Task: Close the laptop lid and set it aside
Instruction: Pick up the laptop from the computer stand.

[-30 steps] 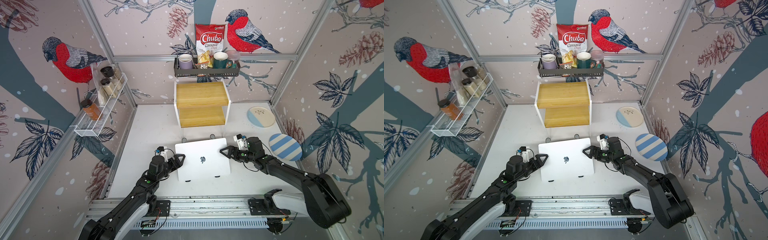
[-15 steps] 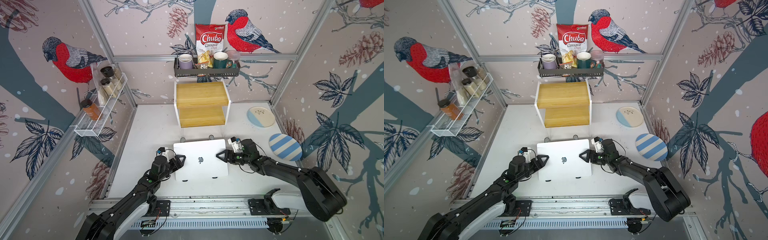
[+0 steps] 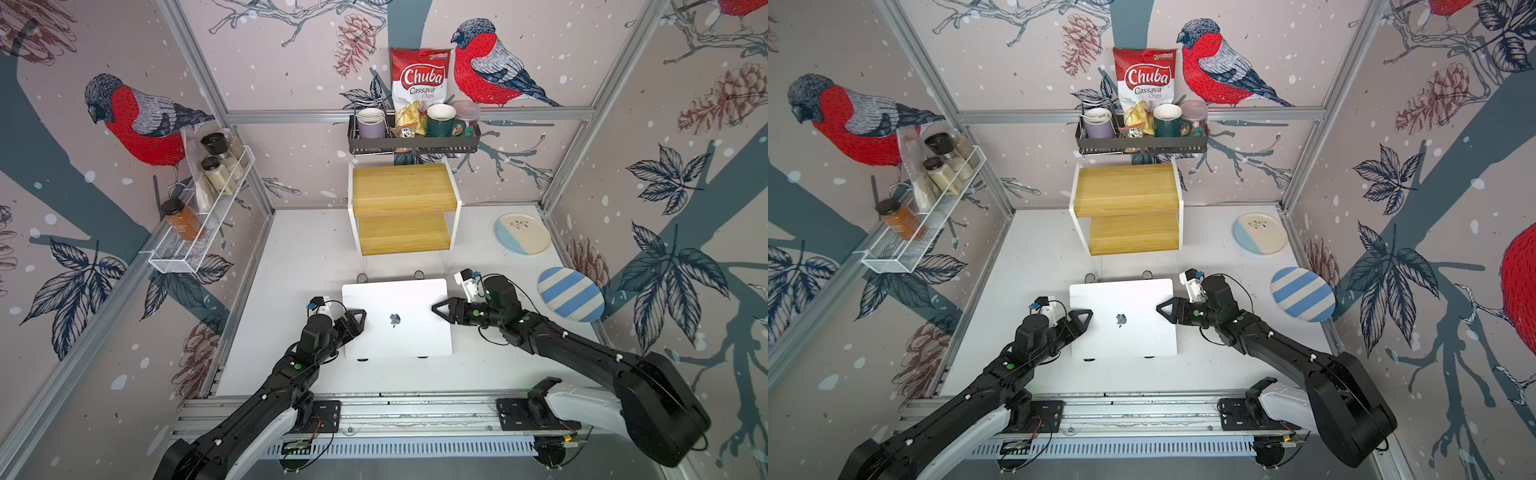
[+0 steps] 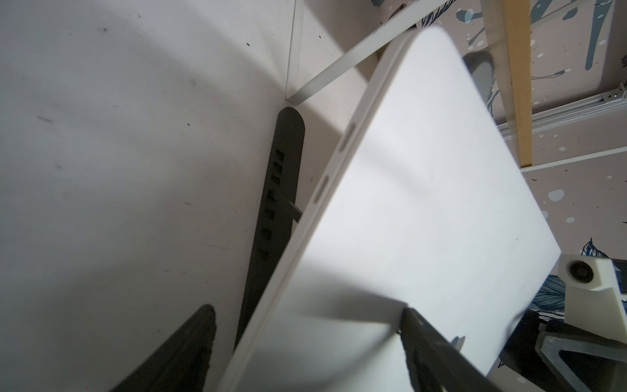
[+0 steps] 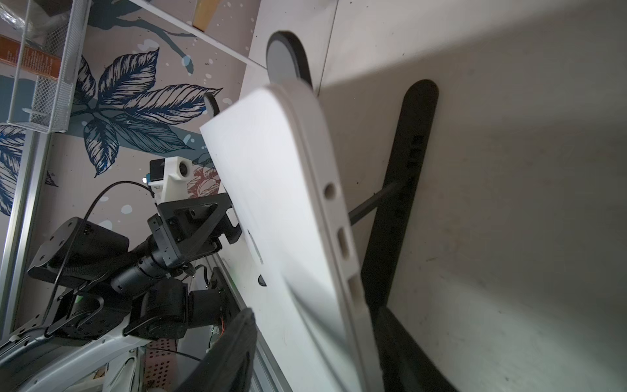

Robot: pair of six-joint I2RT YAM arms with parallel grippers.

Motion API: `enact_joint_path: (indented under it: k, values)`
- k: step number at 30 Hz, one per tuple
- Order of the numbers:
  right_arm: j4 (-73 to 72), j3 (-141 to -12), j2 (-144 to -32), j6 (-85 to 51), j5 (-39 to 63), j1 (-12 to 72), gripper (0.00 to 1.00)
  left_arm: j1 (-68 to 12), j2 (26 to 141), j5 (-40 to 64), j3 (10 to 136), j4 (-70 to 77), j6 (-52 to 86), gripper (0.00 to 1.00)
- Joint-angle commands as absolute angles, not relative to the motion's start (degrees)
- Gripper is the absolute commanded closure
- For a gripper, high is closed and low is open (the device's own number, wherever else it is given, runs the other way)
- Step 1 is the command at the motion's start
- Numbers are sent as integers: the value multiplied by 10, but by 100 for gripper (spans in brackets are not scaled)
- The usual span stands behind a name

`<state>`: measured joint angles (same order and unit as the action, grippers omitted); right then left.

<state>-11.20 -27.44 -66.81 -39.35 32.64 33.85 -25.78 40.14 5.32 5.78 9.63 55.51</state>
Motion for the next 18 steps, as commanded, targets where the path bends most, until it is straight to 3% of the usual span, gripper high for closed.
enact_joint_path:
  k: [1,7,18]
  values:
    - [-120,-288,-657,-406,337,349,45,-259,398,34,52,65,562,16]
    - [-125,-302,-649,-425,340,363,54,-258,390,26,49,54,566,16]
    - [-113,-339,-652,-424,330,415,59,-258,390,14,44,58,573,16]
